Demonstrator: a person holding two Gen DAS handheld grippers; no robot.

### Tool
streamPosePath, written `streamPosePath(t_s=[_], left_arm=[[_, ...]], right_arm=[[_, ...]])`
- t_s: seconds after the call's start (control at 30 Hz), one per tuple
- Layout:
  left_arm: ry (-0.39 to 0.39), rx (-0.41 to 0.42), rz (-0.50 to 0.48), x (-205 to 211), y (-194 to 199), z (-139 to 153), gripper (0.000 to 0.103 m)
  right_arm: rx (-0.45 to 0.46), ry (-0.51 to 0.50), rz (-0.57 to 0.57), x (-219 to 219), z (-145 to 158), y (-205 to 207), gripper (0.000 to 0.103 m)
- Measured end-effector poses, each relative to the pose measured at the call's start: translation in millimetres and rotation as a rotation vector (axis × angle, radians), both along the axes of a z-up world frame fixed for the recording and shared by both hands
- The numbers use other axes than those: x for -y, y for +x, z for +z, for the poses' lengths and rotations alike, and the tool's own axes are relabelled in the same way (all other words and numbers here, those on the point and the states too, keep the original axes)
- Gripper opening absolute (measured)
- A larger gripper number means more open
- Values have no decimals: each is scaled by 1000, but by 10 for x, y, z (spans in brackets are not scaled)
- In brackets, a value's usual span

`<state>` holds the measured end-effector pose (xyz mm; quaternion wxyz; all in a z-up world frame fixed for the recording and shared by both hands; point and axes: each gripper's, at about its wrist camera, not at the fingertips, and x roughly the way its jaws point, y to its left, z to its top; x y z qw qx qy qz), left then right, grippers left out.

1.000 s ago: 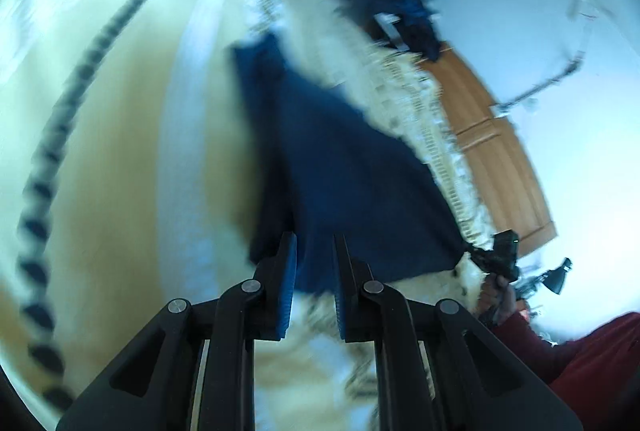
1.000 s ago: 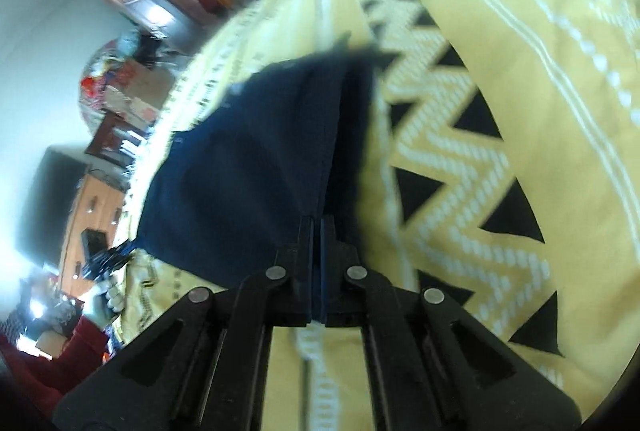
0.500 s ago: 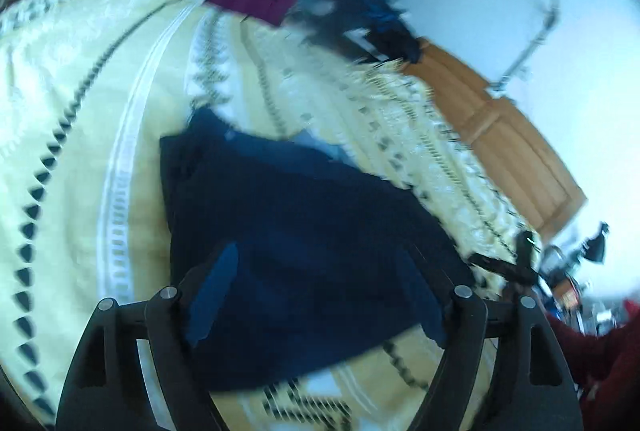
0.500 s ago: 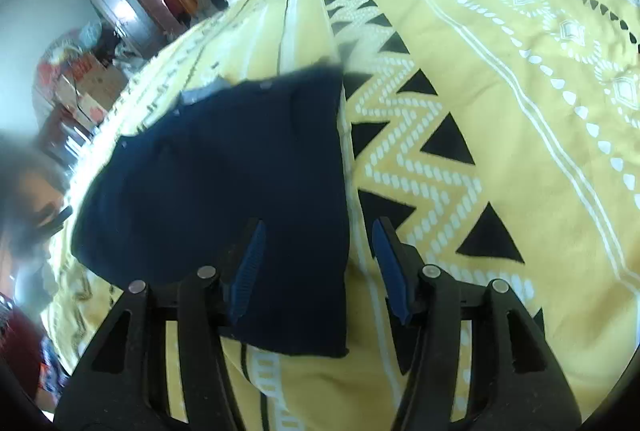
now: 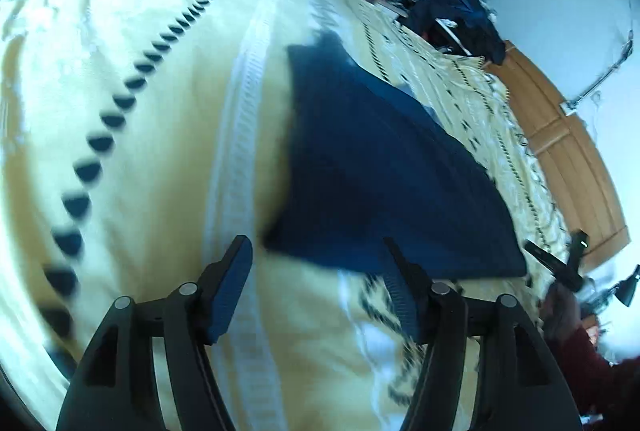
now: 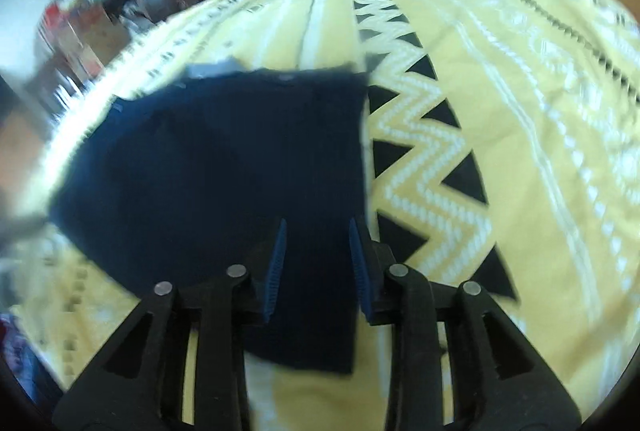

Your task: Fold small clothes

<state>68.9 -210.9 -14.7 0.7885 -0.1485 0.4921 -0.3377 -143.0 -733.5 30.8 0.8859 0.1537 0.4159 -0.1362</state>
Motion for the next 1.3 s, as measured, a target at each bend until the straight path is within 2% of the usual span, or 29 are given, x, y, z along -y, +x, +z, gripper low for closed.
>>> streamPosePath(t_s=[0.03, 0.13, 0.27, 0.37, 0.4, 0.43, 0.47, 0.53, 0.6, 0.63, 0.7, 0.73, 0.77, 0.8, 0.87, 0.97, 1.03, 1.1, 1.17, 1.3], left_arm=[[-8, -8, 2, -12, -23, -35, 69], [0, -5, 11, 16, -58, -39, 71], [-24, -13, 5, 96, -83, -27, 77], [-9, -9, -7, 148, -97, -56, 79], [-5, -6, -8, 165, -95, -70, 79], [-3, -5, -8, 169, -101, -77, 79], [-3, -4, -9, 173, -91, -76, 79], [-7, -4, -10, 173, -92, -78, 79], [-10, -2, -14, 179, -94, -80, 80], [-12, 0, -16, 178, -97, -83, 81], [-16, 1, -18, 191, -83, -98, 82], [-18, 2, -20, 200, -77, -105, 83], [-14, 1, -21, 210, -76, -104, 83], [-10, 1, -20, 216, -80, -93, 83], [-1, 7, -23, 222, -111, -58, 83], [-26, -7, -31, 245, -176, -46, 83], [-39, -17, -42, 293, -231, -30, 83], [-63, -31, -50, 329, -277, -25, 83], [-79, -50, -49, 366, -324, -35, 83], [-163, -86, 6, 347, -374, -57, 83]], right_arm=[[-4, 0, -5, 22, -15, 25, 33], [-1, 104, 3, 128, -112, 84, 33], [-19, 95, 37, 131, -122, 142, 33], [-25, 116, 58, 168, -162, 268, 32], [-38, 118, 56, 173, -209, 305, 29], [-42, 112, 49, 170, -232, 312, 14], [-38, 109, 48, 153, -241, 301, 9], [-19, 89, 36, 108, -207, 221, 4], [-7, 91, 17, 91, -211, 97, 3], [-7, 110, 13, 104, -247, 47, 4], [-7, 139, -5, 156, -313, -28, 15], [-10, 126, -19, 173, -293, -39, 27], [-11, 93, -26, 158, -218, -55, 28], [9, 55, -28, 126, -95, -66, 28], [77, 41, -10, 84, 144, -29, 28], [115, 52, 41, 26, 270, 176, 28], [96, 57, 57, -23, 202, 308, 28], [59, 138, 78, -69, 26, 410, 28], [54, 147, 64, -124, -47, 407, 29], [84, 219, 6, -205, -229, 160, 33]])
